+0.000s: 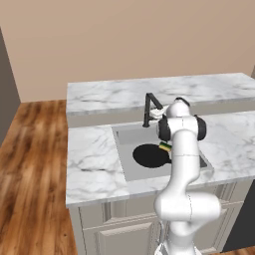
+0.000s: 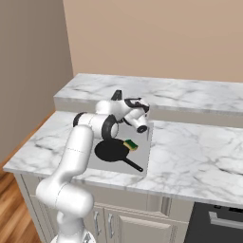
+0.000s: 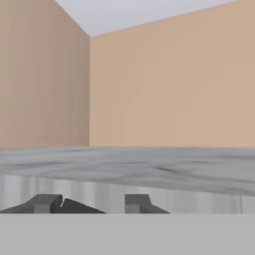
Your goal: Pick the pan and sponge and place them into the sink. Then turn on the water.
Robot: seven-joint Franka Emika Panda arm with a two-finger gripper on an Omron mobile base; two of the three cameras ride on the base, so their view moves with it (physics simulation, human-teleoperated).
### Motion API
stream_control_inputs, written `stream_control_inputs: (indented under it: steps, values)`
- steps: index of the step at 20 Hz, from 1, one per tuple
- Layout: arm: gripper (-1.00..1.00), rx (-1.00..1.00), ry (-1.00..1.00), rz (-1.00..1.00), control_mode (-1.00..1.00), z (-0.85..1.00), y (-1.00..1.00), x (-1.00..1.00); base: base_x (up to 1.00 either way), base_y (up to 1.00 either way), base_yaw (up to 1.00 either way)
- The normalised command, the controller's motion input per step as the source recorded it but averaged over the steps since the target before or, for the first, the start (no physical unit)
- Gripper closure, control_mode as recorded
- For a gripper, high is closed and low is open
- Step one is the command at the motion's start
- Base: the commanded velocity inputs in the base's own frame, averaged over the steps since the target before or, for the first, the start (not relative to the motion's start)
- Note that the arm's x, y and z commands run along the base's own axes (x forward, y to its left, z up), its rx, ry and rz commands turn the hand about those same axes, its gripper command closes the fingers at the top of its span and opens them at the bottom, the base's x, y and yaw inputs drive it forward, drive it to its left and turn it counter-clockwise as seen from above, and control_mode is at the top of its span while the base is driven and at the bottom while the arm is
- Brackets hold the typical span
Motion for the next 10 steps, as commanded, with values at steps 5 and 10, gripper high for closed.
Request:
stream_control_inputs:
  steps: [5, 10]
  values:
    - [-1.00, 0.09, 0.00, -0.14, -1.00, -0.48, -1.00, 0.42, 0.00, 0.00, 0.00]
    - [-1.00, 0.12, 0.00, -0.07, -1.00, -0.55, -1.00, 0.39, 0.00, 0.00, 0.00]
